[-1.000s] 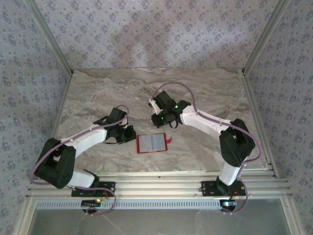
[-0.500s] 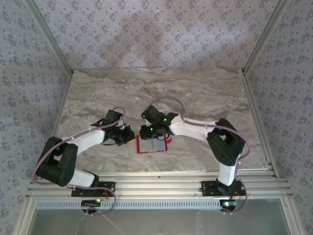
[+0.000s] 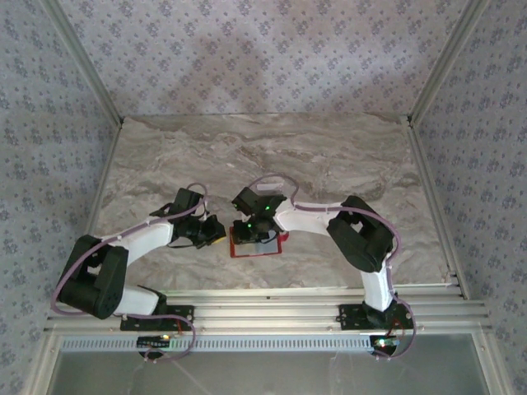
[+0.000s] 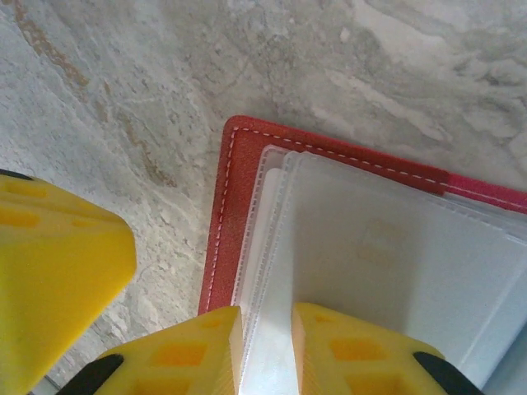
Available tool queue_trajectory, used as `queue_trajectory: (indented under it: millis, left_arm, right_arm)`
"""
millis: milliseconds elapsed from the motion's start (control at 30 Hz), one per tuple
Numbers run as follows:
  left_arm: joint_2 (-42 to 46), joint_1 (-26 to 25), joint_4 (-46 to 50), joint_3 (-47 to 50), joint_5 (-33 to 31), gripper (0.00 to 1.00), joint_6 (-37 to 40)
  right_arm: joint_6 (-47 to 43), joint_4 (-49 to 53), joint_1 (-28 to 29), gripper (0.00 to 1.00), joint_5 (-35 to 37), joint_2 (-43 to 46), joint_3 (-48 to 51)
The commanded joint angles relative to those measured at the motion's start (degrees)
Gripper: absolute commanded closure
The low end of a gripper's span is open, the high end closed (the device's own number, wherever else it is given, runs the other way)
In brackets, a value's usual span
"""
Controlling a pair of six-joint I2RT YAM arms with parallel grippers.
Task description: Take the credit cards out of the card holder
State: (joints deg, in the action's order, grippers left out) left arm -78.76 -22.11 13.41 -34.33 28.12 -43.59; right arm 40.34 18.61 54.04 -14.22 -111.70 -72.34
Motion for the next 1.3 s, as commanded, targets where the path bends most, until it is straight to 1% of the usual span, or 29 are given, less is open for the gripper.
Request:
queue_trajectory:
  millis: [0, 167, 367, 533, 767, 833, 1000, 1133, 1167, 1267]
  left_arm:
    - [0.6, -0.15, -0.57, -0.08, 1.61, 0.89, -0.04]
    - [0.19, -0.81, -0.67, -0.44, 1.69, 0.89, -0.59]
    - [-1.25, -3.34, -1.49, -1.78, 1.68, 0.9, -1.71]
    - [-3.01, -4.98, -3.93, -1.82, 1.58, 0.93, -3.55]
    - [-5.72, -6.72, -6.06, -2.22, 1.46, 0.94, -5.27]
    - [-6.37, -6.86, -6.02, -2.32, 0.97, 0.95, -5.03]
    - [-7.63, -6.69, -2.36, -3.03, -1.57, 0.96, -2.24]
    - [-8.07, -6.25, -1.9, -2.85, -1.75, 0.96, -1.53]
    - [-8.01, -6.13, -1.81, -2.79, -1.88, 0.96, -1.35]
    - [-7.89, -5.95, -1.64, -2.54, -2.0, 0.96, -1.22]
  right_arm:
    - [0.8, 3.25, 0.22, 0.75, 1.59, -1.28, -1.12]
    - [0.2, 5.92, 0.24, 0.72, 3.71, -0.15, -1.1]
    - [-0.41, 8.08, 0.21, 0.7, 5.24, 0.87, -1.19]
    - [-0.79, 9.79, 0.19, 0.7, 6.46, 1.3, -1.32]
    - [-0.96, 11.26, 0.2, 0.7, 8.1, 2.23, -1.09]
    - [-1.0, 11.7, 0.21, 0.7, 8.54, 2.53, -1.08]
    - [-1.27, 13.62, 0.34, 0.68, 10.42, 3.4, -1.32]
    - [-2.16, 15.55, 0.29, 0.66, 12.34, 3.77, -2.07]
    - [-2.54, 17.53, 0.29, 0.65, 12.97, 3.77, -2.39]
    - [-3.12, 19.62, 0.53, 0.58, 15.14, 4.05, -3.03]
